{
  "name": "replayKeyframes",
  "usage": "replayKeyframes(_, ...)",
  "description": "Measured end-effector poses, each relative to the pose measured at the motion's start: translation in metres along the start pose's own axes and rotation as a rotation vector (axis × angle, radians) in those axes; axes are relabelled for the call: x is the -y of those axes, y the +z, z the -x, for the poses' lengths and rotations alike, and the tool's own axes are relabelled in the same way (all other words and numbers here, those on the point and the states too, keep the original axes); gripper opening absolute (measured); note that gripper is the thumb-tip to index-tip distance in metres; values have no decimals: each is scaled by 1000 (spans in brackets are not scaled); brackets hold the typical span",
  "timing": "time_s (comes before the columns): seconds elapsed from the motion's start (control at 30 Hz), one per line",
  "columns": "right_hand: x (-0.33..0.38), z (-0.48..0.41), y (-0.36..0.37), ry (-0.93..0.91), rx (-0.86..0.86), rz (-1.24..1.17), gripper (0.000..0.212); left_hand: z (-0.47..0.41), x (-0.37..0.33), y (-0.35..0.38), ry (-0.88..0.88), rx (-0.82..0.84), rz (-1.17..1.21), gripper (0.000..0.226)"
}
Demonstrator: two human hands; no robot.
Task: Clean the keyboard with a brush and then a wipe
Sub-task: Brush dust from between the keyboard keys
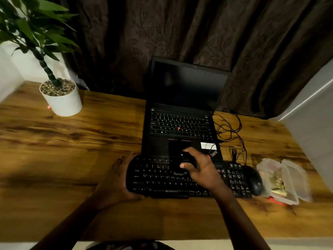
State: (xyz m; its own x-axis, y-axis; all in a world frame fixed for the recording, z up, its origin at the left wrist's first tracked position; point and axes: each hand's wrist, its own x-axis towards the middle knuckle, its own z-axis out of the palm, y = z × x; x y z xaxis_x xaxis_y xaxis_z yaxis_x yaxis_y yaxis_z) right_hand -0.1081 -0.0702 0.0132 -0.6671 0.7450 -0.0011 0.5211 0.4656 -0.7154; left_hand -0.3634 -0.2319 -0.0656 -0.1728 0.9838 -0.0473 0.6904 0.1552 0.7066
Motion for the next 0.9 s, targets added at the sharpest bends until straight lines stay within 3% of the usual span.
replayKeyframes(0.27, -35, 18, -46, 72, -66, 48, 36, 0, -1, 0, 12, -10, -1, 147)
replayKeyframes(0.4, -30, 16, -38, 39, -94, 67, 41, -1, 1, 1, 9, -13, -9, 148)
replayKeyframes(0.67, -11, -10, 3, -43, -18, 57, 30, -1, 2, 1, -12, 9, 4, 152)
replayKeyframes(0.9, -24, -13, -22, 41, -59, 180, 34, 0, -3, -2, -4, 6, 19, 146)
